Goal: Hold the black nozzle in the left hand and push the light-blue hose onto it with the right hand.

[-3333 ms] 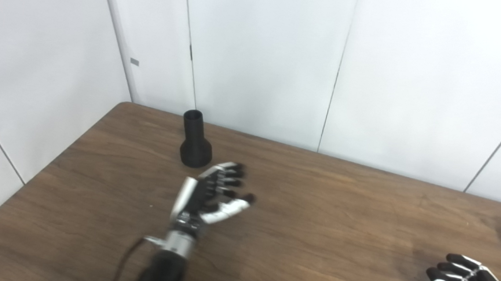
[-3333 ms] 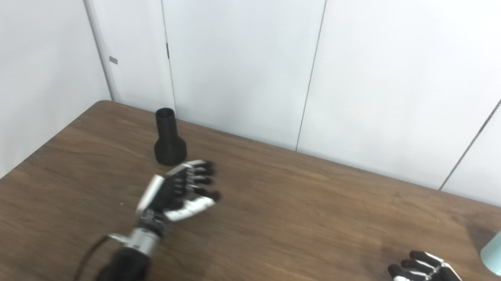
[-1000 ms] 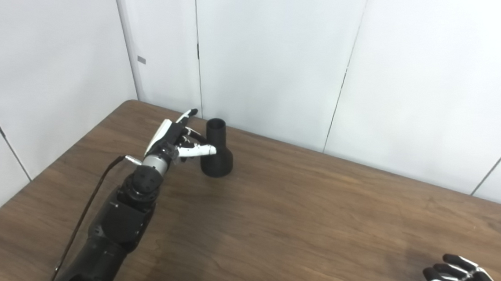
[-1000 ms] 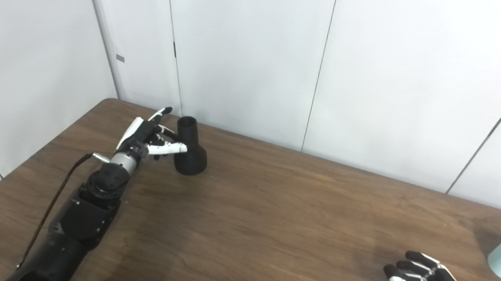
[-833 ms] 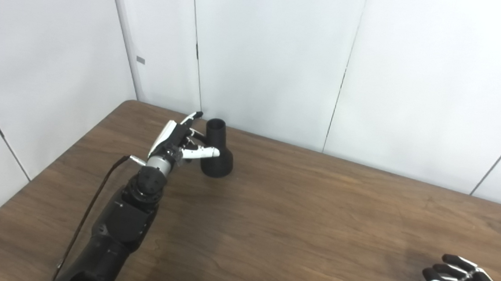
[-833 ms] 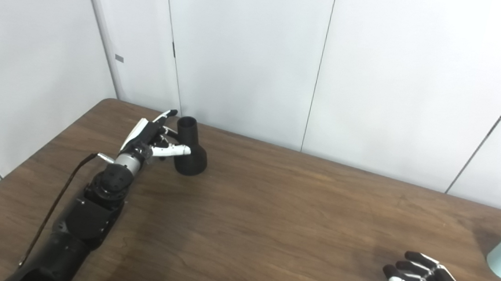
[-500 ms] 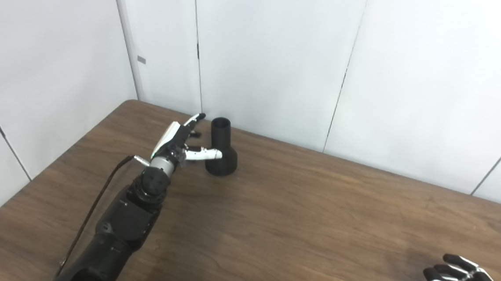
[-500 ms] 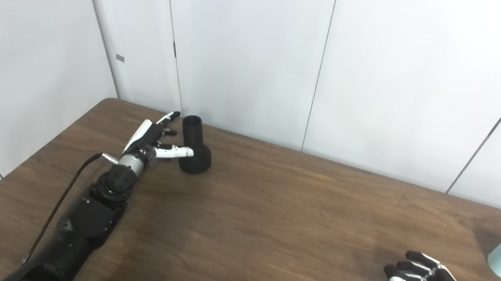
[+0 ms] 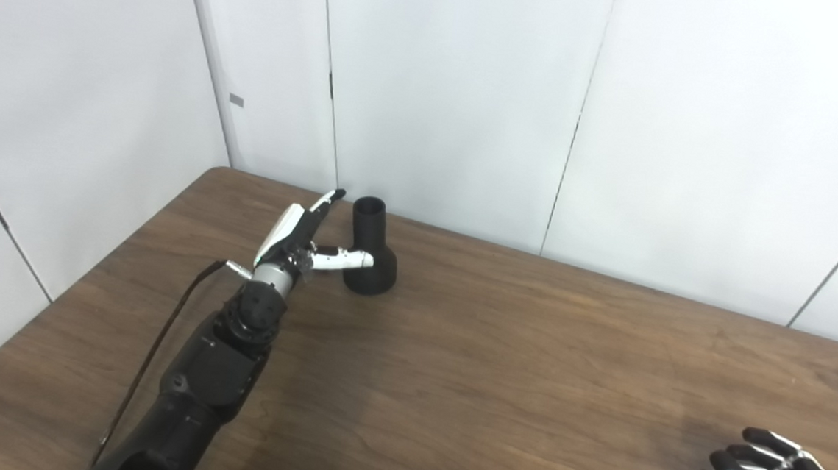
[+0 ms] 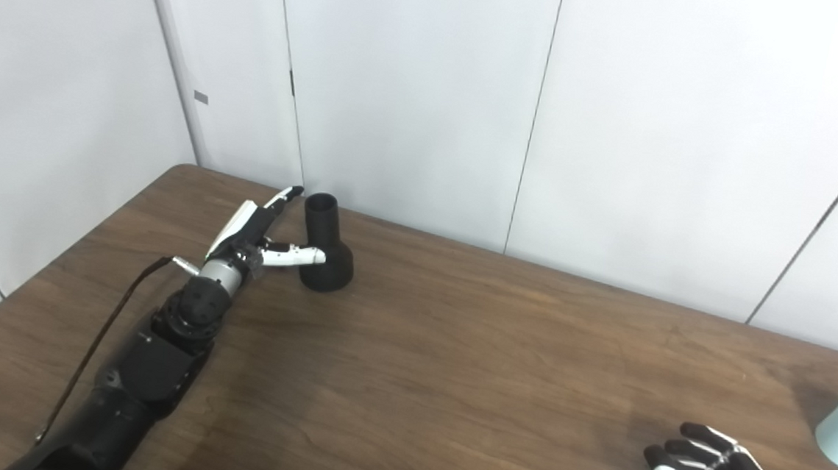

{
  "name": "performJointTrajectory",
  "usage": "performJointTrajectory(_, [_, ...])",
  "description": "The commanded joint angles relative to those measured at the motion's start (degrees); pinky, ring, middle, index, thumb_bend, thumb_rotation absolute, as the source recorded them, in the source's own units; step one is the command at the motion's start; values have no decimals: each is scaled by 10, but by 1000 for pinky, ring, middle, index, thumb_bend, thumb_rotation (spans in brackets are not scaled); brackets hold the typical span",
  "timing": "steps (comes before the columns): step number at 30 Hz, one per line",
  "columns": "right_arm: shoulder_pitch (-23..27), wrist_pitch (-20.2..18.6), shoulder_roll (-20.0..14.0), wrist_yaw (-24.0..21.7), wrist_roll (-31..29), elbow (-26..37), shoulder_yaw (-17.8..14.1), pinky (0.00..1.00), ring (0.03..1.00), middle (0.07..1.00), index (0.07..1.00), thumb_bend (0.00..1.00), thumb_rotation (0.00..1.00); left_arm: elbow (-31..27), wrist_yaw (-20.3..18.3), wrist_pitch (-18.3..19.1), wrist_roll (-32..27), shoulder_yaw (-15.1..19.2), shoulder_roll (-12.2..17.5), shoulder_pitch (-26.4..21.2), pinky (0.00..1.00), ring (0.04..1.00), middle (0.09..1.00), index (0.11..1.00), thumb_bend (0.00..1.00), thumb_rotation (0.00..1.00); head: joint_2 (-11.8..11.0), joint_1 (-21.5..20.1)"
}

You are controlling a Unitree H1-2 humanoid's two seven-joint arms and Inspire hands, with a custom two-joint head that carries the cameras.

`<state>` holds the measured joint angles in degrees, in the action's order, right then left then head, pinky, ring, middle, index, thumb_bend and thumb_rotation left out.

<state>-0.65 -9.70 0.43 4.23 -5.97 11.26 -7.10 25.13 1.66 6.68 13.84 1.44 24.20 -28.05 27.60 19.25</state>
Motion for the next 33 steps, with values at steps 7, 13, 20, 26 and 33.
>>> performJointTrajectory(7, [9, 21, -7, -5, 6, 19, 2, 300, 393, 495, 528, 506, 0, -70, -9, 6, -23, 24, 15, -15, 559, 772, 986, 1000, 1000, 324, 1, 7])
performJointTrajectory(13, [13, 9, -5, -1, 9, 21, 3, 312, 394, 495, 528, 507, 0, -99, -35, 22, -49, 47, 39, -22, 936, 992, 1000, 1000, 1000, 291, 1, 10])
performJointTrajectory(20, [14, 1, -4, -1, 5, 25, 1, 310, 391, 494, 532, 506, 0, -101, -37, 19, -58, 64, 41, -19, 857, 949, 977, 1000, 997, 250, 2, 15])
performJointTrajectory(26, [12, -1, -4, 0, 12, 32, 4, 312, 394, 497, 529, 506, 0, -96, -27, 16, -42, 59, 45, -14, 888, 967, 972, 1000, 980, 269, 3, 15])
performJointTrajectory(33, [10, 2, -8, -4, 15, 34, 4, 302, 387, 494, 536, 505, 0, -98, -29, 18, -37, 58, 40, -12, 886, 969, 971, 1000, 1000, 263, 6, 16])
